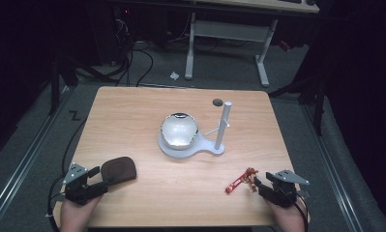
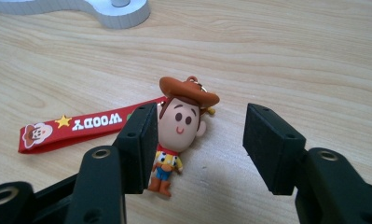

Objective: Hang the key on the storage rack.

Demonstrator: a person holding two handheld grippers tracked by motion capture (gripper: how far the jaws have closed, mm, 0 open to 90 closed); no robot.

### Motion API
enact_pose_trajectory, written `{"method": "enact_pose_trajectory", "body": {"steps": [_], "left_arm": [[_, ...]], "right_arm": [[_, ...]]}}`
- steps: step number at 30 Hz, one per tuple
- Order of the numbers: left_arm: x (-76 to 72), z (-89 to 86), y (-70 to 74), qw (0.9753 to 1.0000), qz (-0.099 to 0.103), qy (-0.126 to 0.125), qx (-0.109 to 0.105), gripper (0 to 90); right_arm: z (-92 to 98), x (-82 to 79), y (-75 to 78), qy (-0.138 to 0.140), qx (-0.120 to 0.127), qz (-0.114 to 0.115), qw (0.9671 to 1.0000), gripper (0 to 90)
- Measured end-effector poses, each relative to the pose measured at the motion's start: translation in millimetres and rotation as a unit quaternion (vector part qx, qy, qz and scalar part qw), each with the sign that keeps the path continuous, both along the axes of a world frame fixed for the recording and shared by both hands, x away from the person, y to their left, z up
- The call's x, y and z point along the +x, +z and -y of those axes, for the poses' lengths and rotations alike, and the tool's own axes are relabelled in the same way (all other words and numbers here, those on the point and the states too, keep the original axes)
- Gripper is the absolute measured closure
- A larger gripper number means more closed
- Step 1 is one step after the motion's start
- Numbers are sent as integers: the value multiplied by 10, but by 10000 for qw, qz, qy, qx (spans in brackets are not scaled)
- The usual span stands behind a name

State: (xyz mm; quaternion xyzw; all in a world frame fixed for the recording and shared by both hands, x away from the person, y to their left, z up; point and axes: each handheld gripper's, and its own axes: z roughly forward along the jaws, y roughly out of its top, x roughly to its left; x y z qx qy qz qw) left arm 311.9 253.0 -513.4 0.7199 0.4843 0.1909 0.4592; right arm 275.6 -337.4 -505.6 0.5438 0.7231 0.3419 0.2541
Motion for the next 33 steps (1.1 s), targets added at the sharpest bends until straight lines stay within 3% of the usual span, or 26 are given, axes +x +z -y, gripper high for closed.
{"method": "enact_pose_trajectory", "body": {"steps": [9, 10, 14, 21, 33], "left_arm": [[-21, 56, -7, 9997, 97, -109, 202, 332], [-23, 55, -11, 9996, 90, -148, 210, 335], [-19, 56, -8, 9993, 114, -213, 269, 331], [-22, 57, -15, 9989, 199, -276, 323, 289], [-29, 68, -23, 9986, 222, -373, 284, 304]], "right_arm": [[-2, -15, -1, 89, -21, 28, 10000, 490], [12, -11, 0, 53, 63, -43, 10000, 484], [16, 5, -19, 32, -2, -246, 9997, 507], [22, 26, 35, 2, -68, -365, 9993, 561], [17, 79, 74, 126, -186, -953, 9952, 531]]}}
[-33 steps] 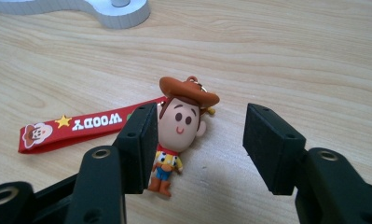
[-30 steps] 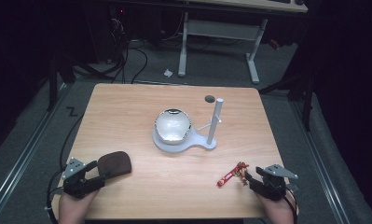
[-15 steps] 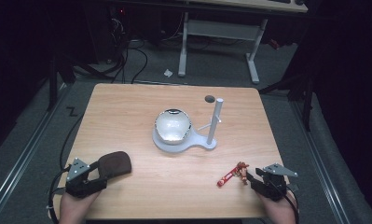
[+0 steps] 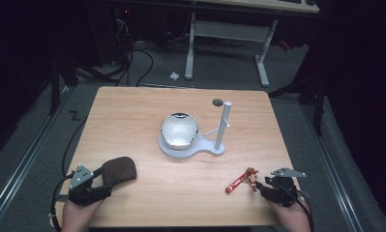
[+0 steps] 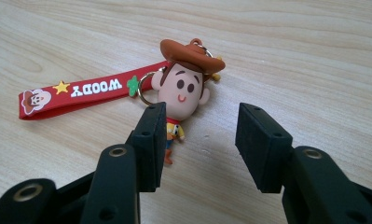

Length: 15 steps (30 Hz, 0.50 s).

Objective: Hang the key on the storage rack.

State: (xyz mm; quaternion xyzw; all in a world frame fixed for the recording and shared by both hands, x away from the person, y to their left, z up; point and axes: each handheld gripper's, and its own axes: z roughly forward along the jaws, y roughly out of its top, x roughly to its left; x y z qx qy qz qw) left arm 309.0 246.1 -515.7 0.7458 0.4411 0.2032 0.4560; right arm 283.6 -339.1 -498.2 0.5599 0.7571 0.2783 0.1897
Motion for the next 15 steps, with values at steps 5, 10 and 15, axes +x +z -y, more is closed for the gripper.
{"method": "enact_pose_trajectory", "body": {"steps": [5, 10, 15], "left_arm": [[0, -22, 10, 9999, 53, -34, -99, 337], [-8, -58, 21, 9998, 92, 1, -169, 335], [-11, -63, 21, 9998, 101, 6, -190, 335]], "right_arm": [[4, 40, 35, 92, -68, -201, 9997, 517], [0, 60, 48, 78, -96, -346, 9993, 509], [-27, 73, 69, 179, -258, -463, 9984, 500]]}}
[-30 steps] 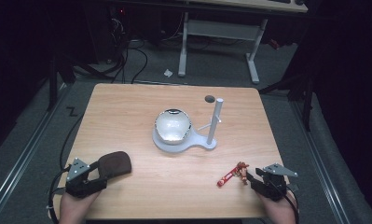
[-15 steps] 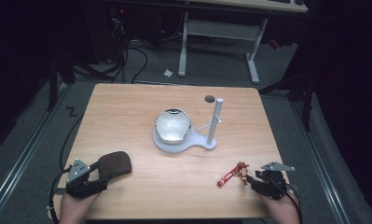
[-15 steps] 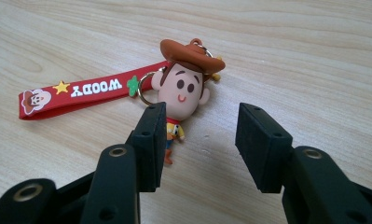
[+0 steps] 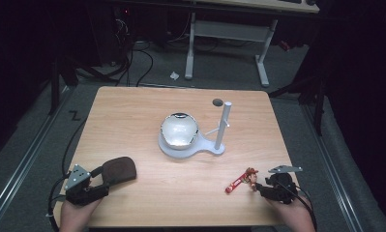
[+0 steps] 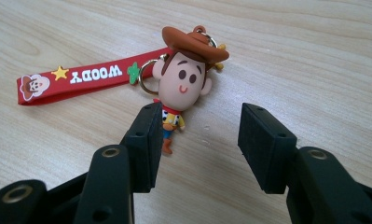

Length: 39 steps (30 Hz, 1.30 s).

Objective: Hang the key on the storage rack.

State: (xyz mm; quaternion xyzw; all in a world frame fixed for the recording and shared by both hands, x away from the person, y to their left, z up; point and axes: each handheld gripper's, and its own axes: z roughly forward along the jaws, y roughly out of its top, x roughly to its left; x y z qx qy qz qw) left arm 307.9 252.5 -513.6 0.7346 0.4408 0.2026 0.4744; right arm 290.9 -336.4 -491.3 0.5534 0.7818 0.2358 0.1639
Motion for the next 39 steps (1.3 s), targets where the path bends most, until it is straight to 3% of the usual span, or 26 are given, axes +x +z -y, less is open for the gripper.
{"method": "enact_pose_trajectory", "body": {"steps": [14, 25, 36, 39], "left_arm": [[4, 7, 6, 9999, -54, -89, -14, 339], [14, -29, -5, 9998, -122, -61, -149, 342], [15, -45, -8, 9998, -126, -67, -169, 344], [14, -50, -9, 9997, -137, -59, -193, 346]], "right_arm": [[-120, 41, 54, 303, -289, -280, 9987, 488], [-217, 97, 99, 461, -450, -569, 9963, 485], [-303, 280, 123, 362, -662, -888, 9932, 484], [-300, 329, 108, 291, -623, -965, 9929, 488]]}}
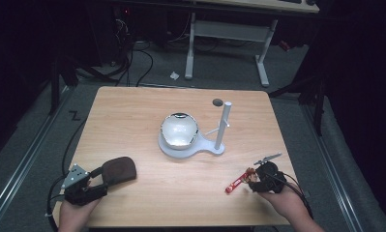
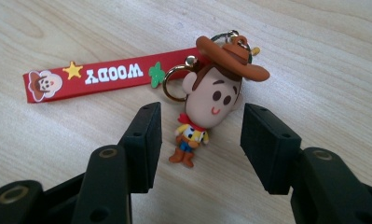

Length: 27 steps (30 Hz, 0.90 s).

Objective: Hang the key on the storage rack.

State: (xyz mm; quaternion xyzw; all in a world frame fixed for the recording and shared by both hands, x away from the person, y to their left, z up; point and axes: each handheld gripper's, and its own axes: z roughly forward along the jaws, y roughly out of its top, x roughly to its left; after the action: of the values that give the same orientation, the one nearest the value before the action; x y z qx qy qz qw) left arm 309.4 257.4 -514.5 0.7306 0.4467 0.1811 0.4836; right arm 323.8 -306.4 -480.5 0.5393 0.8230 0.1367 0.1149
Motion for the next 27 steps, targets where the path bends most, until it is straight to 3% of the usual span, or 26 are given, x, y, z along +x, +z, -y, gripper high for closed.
{"method": "enact_pose_trajectory", "body": {"steps": [9, 27], "left_arm": [[0, -16, -5, 10000, -11, 0, -23, 349], [2, -28, -12, 10000, -27, -6, -44, 348]], "right_arm": [[-18, 79, -49, -78, -9, -194, 9998, 519], [-47, 216, -121, 30, -108, -283, 9995, 618]]}}
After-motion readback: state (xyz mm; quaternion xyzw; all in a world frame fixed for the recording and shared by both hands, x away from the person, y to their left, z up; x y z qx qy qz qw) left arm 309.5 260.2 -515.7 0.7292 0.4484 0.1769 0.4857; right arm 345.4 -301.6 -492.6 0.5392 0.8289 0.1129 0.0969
